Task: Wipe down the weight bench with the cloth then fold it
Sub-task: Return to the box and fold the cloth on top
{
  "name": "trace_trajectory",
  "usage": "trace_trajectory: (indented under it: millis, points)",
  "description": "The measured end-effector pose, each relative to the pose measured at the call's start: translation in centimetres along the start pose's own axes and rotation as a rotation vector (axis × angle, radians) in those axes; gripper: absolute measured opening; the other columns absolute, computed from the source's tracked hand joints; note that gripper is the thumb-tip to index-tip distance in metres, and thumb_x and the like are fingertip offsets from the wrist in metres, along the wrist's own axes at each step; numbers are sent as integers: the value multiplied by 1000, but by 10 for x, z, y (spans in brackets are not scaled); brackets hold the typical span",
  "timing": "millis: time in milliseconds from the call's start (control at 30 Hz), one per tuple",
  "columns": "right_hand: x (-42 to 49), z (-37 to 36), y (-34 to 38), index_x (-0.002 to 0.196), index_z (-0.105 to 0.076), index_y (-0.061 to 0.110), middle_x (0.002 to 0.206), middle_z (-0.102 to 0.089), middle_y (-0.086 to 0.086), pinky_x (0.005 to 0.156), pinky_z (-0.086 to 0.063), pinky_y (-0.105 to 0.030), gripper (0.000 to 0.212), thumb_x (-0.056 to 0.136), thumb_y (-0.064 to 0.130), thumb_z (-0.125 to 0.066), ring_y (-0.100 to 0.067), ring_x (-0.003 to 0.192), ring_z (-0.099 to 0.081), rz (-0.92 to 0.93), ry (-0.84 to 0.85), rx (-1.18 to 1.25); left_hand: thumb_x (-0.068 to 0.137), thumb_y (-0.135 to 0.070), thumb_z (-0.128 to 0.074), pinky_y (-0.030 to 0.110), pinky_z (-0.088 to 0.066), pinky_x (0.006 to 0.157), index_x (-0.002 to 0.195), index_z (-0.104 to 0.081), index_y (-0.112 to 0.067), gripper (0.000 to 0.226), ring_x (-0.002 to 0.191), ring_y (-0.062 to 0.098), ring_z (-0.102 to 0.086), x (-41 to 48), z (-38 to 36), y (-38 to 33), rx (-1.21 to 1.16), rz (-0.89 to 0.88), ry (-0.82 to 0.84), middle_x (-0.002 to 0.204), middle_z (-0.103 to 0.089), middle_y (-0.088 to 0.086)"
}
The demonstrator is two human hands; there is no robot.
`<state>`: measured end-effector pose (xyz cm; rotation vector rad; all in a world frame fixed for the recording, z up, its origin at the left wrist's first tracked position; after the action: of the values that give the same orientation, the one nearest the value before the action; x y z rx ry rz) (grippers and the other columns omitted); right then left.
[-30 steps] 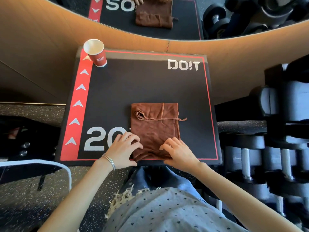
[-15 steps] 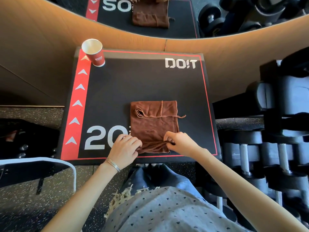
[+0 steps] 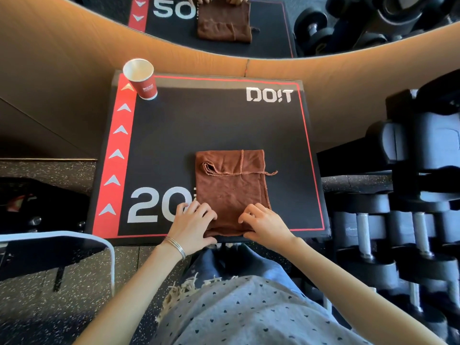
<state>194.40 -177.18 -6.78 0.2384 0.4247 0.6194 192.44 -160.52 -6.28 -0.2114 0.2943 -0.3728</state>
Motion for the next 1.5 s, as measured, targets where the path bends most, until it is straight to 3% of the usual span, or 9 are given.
trace_trajectory:
  millis: [333,500,667,733,833,933,1100,1300,1500]
  points:
    - [4,3,-3,106,-71,16,109,-64,-4,69,-52,-34,22,85,15,-64,-24,98,-60,25,-54,9,39,-29,-92,43,-51,85,76,-73,-26,42,72,13,-64,3,9,-4,22,-11,-106,73,-64,-12]
    - [11,15,-23,99,-71,26,101,-67,10,79,-50,-27,18,84,35,-67,-8,92,-62,-107,68,191,81,-52,-60,46,-13,113,113,-64,-34,36,115,9,-45,8,-3,4,14,66,148,110,-58,-16]
    - [15,64,-83,95,-73,16,93,-65,0,68,-46,-29,12,87,15,-65,-17,87,-60,-394,-362,220,80,-29,-67,41,-37,99,111,-68,-21,32,112,22,-54,28,28,-1,-124,60,-199,114,-63,-3]
    - [24,67,-101,106,-70,15,102,-61,-4,73,-45,-32,20,88,14,-62,-23,99,-54,-459,-342,129,78,-17,-68,43,-39,100,121,-63,-16,44,121,28,-51,45,34,-3,-124,77,-266,126,-58,6]
    - [36,61,-116,119,-62,19,116,-53,-5,85,-40,-38,31,88,21,-63,-28,111,-43,-498,-222,23,87,-24,-57,43,-19,115,143,-38,-19,59,142,28,-20,73,24,0,-53,175,-129,152,-31,5]
    - [41,55,-116,119,-61,21,123,-49,-4,89,-35,-40,33,87,26,-65,-29,116,-36,-492,-163,-46,91,-29,-52,48,-7,116,148,-23,-24,64,145,25,-6,85,10,5,9,245,-23,157,-18,-1]
    - [43,59,-108,96,-66,15,110,-59,-3,82,-38,-38,11,91,18,-56,-28,108,-48,-466,-249,-5,91,-28,-54,57,-11,113,148,-22,-28,65,145,23,-10,84,6,8,-15,264,11,157,-16,-4]
    - [48,63,-68,98,-67,12,97,-64,-5,79,-47,-38,12,88,14,-61,-25,93,-54,-215,-301,130,90,-31,-53,43,-25,111,144,-33,-19,59,135,26,-30,76,12,18,85,321,-108,151,-31,6]
    - [56,52,-42,101,-72,15,110,-65,-4,85,-44,-40,18,87,13,-61,-30,112,-51,-39,-223,-98,92,-31,-50,41,-9,117,143,-36,-16,55,144,22,-15,74,13,24,112,274,-84,151,-33,2]
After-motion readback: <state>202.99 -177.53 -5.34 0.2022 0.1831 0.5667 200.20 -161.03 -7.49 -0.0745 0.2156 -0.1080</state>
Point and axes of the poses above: each hand's wrist, its own x-axis towards the middle knuckle, its own z-axis out of the back of the hand, y = z × x, the point moved 6 cm from there along x, towards the middle knuckle
